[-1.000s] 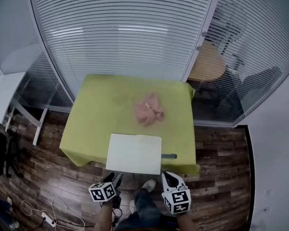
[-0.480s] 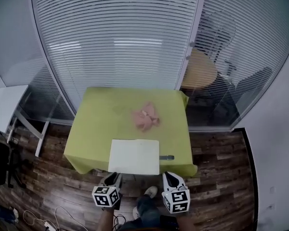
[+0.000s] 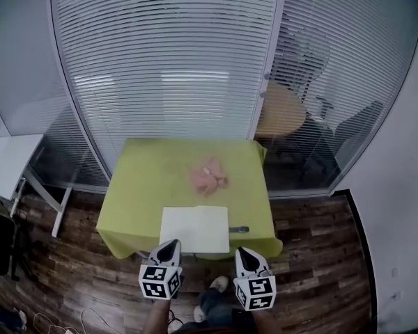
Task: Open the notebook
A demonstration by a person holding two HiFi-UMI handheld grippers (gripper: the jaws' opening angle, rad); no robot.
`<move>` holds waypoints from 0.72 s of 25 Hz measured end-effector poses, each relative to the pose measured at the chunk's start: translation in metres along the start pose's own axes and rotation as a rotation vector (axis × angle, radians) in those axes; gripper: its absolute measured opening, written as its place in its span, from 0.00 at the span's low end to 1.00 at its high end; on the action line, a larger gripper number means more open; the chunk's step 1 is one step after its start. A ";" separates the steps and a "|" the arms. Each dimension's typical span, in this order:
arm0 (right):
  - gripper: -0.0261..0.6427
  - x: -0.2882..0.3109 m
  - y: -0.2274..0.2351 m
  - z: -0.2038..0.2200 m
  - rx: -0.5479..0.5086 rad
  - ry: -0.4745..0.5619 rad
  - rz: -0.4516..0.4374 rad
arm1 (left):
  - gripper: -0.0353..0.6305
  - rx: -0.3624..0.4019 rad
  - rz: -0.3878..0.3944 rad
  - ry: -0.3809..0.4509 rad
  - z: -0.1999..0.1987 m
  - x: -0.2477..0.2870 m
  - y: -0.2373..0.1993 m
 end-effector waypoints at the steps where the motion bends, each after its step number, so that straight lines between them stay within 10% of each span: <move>1: 0.06 -0.005 -0.003 -0.004 0.000 0.013 0.003 | 0.09 0.005 0.000 0.007 -0.003 -0.003 0.002; 18: 0.06 -0.019 -0.007 -0.022 -0.033 0.055 0.009 | 0.09 0.014 0.031 0.106 -0.025 -0.020 0.019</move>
Point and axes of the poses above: the fingertips, and each gripper's own axes: x forward along the fingers, y to its right, z out of its underside, the point moved 9 cm from there along -x, backward along the fingers, and after that the axes turned 1 degree about -x, right-handed, at the moved point
